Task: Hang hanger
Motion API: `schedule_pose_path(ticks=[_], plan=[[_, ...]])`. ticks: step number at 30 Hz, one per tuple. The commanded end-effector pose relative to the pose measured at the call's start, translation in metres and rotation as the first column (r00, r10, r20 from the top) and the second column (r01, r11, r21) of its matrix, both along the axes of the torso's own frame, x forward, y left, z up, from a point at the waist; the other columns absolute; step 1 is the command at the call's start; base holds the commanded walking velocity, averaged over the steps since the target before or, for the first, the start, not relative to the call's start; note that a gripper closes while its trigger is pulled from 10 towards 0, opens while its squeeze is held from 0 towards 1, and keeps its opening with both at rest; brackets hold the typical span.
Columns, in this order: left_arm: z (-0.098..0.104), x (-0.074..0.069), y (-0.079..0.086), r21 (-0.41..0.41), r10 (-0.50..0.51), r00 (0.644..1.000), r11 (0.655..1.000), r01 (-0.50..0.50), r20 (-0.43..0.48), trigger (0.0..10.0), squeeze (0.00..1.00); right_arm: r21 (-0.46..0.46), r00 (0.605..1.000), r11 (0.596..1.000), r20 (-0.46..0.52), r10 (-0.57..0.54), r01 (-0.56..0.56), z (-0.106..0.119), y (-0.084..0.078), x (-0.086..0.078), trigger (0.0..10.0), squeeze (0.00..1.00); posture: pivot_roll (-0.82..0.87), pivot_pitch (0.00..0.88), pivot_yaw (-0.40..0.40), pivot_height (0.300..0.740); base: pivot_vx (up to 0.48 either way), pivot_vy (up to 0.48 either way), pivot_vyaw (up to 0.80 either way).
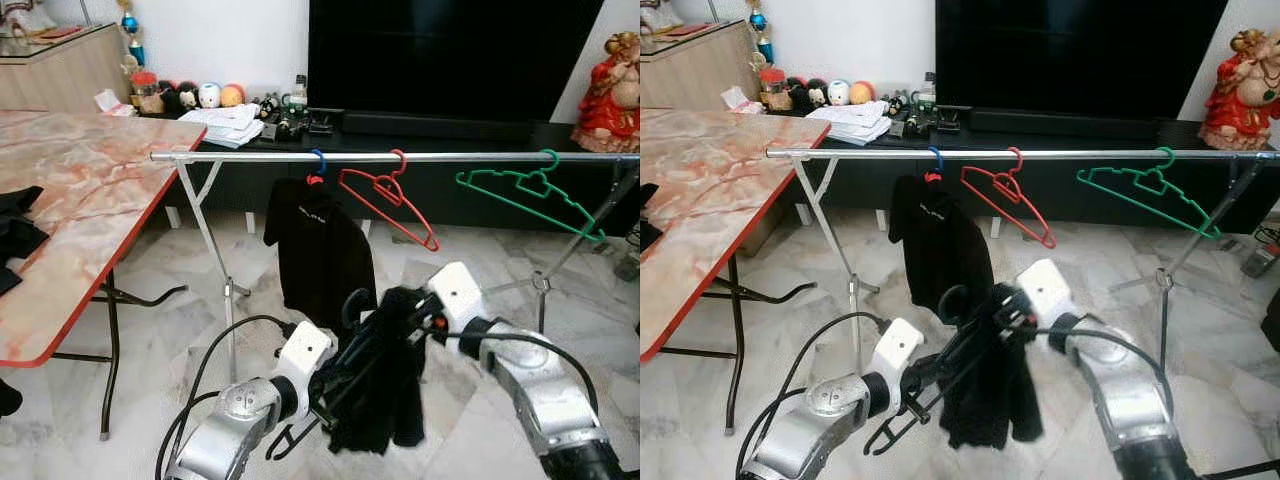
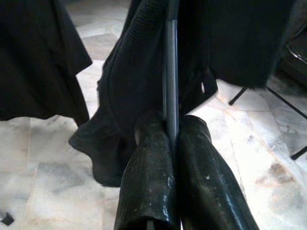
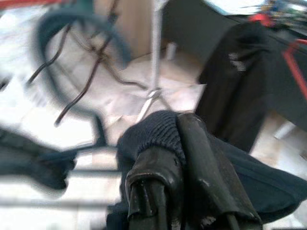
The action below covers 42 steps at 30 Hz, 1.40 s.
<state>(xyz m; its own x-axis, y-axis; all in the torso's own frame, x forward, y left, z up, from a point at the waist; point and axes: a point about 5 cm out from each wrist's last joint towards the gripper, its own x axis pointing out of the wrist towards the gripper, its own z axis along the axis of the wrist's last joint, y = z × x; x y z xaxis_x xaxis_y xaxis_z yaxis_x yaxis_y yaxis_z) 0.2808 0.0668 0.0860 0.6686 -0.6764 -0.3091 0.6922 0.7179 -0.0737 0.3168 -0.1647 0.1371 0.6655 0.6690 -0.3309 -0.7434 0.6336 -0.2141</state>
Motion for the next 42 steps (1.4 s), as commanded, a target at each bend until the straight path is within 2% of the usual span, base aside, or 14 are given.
schedule_pose_path(ticks=[1, 3, 11, 12, 14, 16, 20, 30, 36, 37, 38, 39, 42], plan=[[0.001, 0.001, 0.002, -0.006, 0.004, 1.0, 1.0, -0.004, -0.003, 10.0, 0.0, -0.033, 0.995, 0.995, 0.021, 0.093, -0.092, 0.003, 0.004, -0.006, 10.0, 0.0, 0.03, 0.0, -0.009, 0.74, 0.0, 0.0, 0.0], [0.001, 0.0, 0.003, -0.015, -0.001, 1.0, 1.0, 0.001, -0.003, 10.0, 0.0, -0.025, 0.975, 0.975, -0.002, 0.22, -0.22, 0.004, 0.008, -0.021, 10.0, 0.0, 0.02, 0.0, -0.007, 0.74, 0.0, 0.0, 0.0], [0.001, 0.001, 0.002, -0.029, 0.0, 1.0, 1.0, -0.001, -0.009, 10.0, 0.0, 0.02, 0.922, 0.922, -0.03, 0.386, -0.386, 0.008, 0.019, -0.042, 10.0, 0.0, 0.01, 0.0, 0.005, 0.74, 0.0, 0.0, 0.0], [0.001, 0.001, 0.001, -0.028, -0.004, 1.0, 1.0, 0.004, -0.01, 10.0, 0.0, 0.005, 0.924, 0.924, -0.018, 0.383, -0.383, 0.009, 0.018, -0.042, 10.0, 0.0, 0.01, 0.0, 0.005, 0.74, 0.0, 0.0, 0.0], [0.0, 0.0, 0.002, -0.023, -0.009, 1.0, 1.0, 0.009, -0.012, 10.0, 0.0, -0.083, 0.968, 0.965, 0.019, 0.251, -0.248, 0.003, 0.009, -0.025, 10.0, 0.0, 0.01, 0.0, 0.009, 0.74, 0.0, 0.0, 0.0], [0.0, 0.0, 0.002, -0.02, -0.013, 1.0, 1.0, 0.012, -0.013, 10.0, 0.0, -0.158, 0.991, 0.98, 0.031, 0.131, -0.124, -0.003, -0.003, -0.012, 10.0, 0.0, 0.01, 0.0, 0.008, 0.74, 0.0, 0.0, 0.0], [0.0, 0.0, 0.002, -0.021, -0.012, 1.0, 1.0, 0.012, -0.012, 10.0, 0.0, -0.16, 0.994, 0.981, 0.013, 0.113, -0.109, -0.006, -0.006, -0.012, 10.0, 0.0, 0.01, 0.0, 0.01, 0.74, 0.0, 0.0, 0.0], [0.0, 0.004, 0.007, -0.027, 0.037, 0.999, 0.999, -0.036, 0.008, 10.0, 0.0, -0.141, 0.987, 0.977, -0.036, 0.159, -0.163, -0.013, -0.004, -0.024, 10.0, 0.0, 0.0, 0.0, 0.015, 0.74, 0.0, 0.0, 0.0], [0.001, 0.005, 0.004, -0.039, 0.027, 1.0, 0.999, -0.027, 0.014, 10.0, 0.0, -0.102, 0.993, 0.988, -0.03, 0.11, -0.113, -0.013, -0.007, -0.022, 10.0, 0.0, 0.0, 0.0, -0.002, 0.74, 0.0, 0.0, 0.0], [0.001, 0.005, 0.003, -0.04, 0.026, 1.0, 0.999, -0.026, 0.014, 10.0, 0.0, -0.101, 0.992, 0.987, -0.036, 0.123, -0.126, -0.013, -0.006, -0.023, 10.0, 0.4, 0.0, 0.0, -0.005, 0.74, 0.0, 0.0, 0.0], [0.001, 0.005, 0.002, -0.041, 0.027, 1.0, 0.999, -0.026, 0.014, 10.0, 0.0, -0.099, 0.989, 0.985, -0.036, 0.14, -0.143, -0.012, -0.004, -0.025, 10.0, 0.4, 0.0, 0.0, -0.006, 0.74, 0.0, 0.0, 0.0], [0.0, 0.004, 0.002, -0.043, 0.028, 1.0, 0.999, -0.027, 0.013, 10.0, 0.0, -0.091, 0.987, 0.983, -0.036, 0.157, -0.16, -0.011, -0.002, -0.026, 10.0, 1.0, 0.0, 0.0, -0.008, 0.74, 0.0, 0.0, 0.0], [0.0, 0.004, 0.001, -0.05, 0.04, 0.999, 0.998, -0.04, 0.015, 10.0, 0.0, -0.094, 0.983, 0.979, -0.044, 0.177, -0.18, -0.01, 0.0, -0.029, 10.0, 1.0, 0.0, 0.0, -0.011, 0.74, 0.0, 0.0, 0.0]])
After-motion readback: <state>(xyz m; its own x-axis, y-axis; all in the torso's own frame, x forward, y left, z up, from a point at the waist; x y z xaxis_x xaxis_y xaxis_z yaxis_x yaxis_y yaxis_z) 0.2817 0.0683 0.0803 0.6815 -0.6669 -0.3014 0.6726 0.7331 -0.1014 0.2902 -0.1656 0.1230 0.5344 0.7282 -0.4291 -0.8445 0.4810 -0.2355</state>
